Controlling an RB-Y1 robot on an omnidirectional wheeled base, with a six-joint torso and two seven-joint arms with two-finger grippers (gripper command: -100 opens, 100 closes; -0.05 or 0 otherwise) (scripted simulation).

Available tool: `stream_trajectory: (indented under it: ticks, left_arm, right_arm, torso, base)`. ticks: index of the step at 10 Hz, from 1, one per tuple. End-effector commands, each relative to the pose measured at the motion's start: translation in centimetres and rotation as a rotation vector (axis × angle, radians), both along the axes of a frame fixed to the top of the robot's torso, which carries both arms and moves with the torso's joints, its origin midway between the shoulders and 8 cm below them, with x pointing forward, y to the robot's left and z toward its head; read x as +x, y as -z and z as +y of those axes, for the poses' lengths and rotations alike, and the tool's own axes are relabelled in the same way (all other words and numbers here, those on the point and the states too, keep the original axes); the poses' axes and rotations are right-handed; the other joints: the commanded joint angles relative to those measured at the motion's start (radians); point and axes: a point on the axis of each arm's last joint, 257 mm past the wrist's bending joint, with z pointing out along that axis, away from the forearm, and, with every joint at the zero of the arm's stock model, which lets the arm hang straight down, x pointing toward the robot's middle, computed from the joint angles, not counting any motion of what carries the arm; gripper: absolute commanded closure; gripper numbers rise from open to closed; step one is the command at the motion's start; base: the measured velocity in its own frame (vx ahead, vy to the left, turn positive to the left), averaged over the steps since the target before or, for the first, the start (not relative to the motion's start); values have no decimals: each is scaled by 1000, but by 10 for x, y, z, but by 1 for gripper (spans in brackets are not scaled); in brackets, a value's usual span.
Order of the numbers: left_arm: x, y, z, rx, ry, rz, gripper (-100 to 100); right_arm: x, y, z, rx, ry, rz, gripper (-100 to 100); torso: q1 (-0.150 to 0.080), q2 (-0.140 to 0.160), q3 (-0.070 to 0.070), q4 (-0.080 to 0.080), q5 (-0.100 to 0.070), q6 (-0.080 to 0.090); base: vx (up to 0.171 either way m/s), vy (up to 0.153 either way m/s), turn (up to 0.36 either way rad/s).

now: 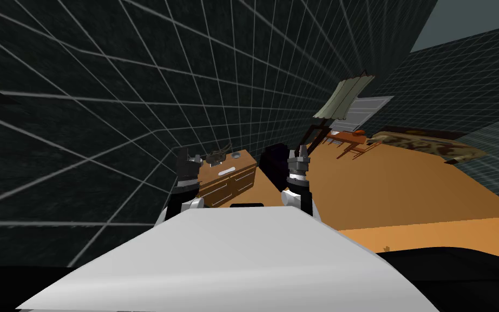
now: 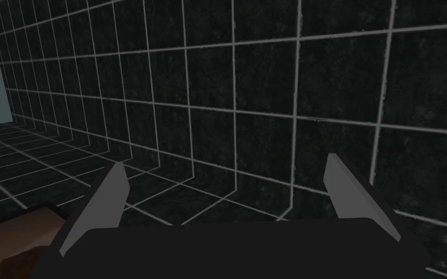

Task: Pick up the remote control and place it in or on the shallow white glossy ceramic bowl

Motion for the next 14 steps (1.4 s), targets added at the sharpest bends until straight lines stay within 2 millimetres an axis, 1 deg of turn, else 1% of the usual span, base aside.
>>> stream_trajectory:
  ticks: [1, 3, 4, 6, 9, 10, 11, 12, 13, 14]
  left_arm:
    - [10, 7, 2, 8, 23, 38, -100]
    - [22, 17, 9, -5, 39, 84, -100]
    - [23, 18, 9, -6, 38, 89, -100]
    - [37, 29, 20, -40, 49, 140, -100]
    - [49, 43, 28, -71, 46, 197, -100]
    - [57, 50, 35, -99, 48, 224, -100]
    - [58, 54, 36, -103, 44, 239, -100]
    - [66, 61, 44, -136, 46, 266, -100]
    - [68, 65, 45, -140, 42, 283, -100]
    - [76, 72, 53, -176, 43, 308, -100]
  right_arm:
    - [0, 0, 0, 0, 0, 0, 0]
    - [0, 0, 0, 0, 0, 0, 0]
    - [0, 0, 0, 0, 0, 0, 0]
    - [0, 0, 0, 0, 0, 0, 0]
    - [0, 0, 0, 0, 0, 0, 0]
    - [0, 0, 0, 0, 0, 0, 0]
    - [0, 0, 0, 0, 0, 0, 0]
    - [0, 0, 0, 0, 0, 0, 0]
    - [0, 0, 0, 0, 0, 0, 0]
    - [0, 0, 0, 0, 0, 0, 0]
  torso:
    - [0, 0, 0, 0, 0, 0]
    - [-6, -2, -1, 0, -1, 0]
    - [-8, -2, -1, -1, -2, 0]
    - [-5, -2, -1, -1, -1, 0]
    - [-5, -2, -1, 0, -1, 0]
    - [-4, -2, -1, -1, -1, 0]
    - [-5, -2, -1, -1, -1, 0]
    - [-5, -2, -1, 0, -1, 0]
    - [-6, -3, -2, -1, -1, 0]
    - [-5, -2, -1, -1, -1, 0]
  base:
    - [18, -49, -71]
    - [32, -120, -121]
    - [32, -82, -16]
    - [40, -91, -107]
    - [30, -74, -60]
    - [35, -79, -90]
    - [24, -67, -52]
    - [47, -90, -109]
    - [38, -77, -53]
    - [33, -89, -95]
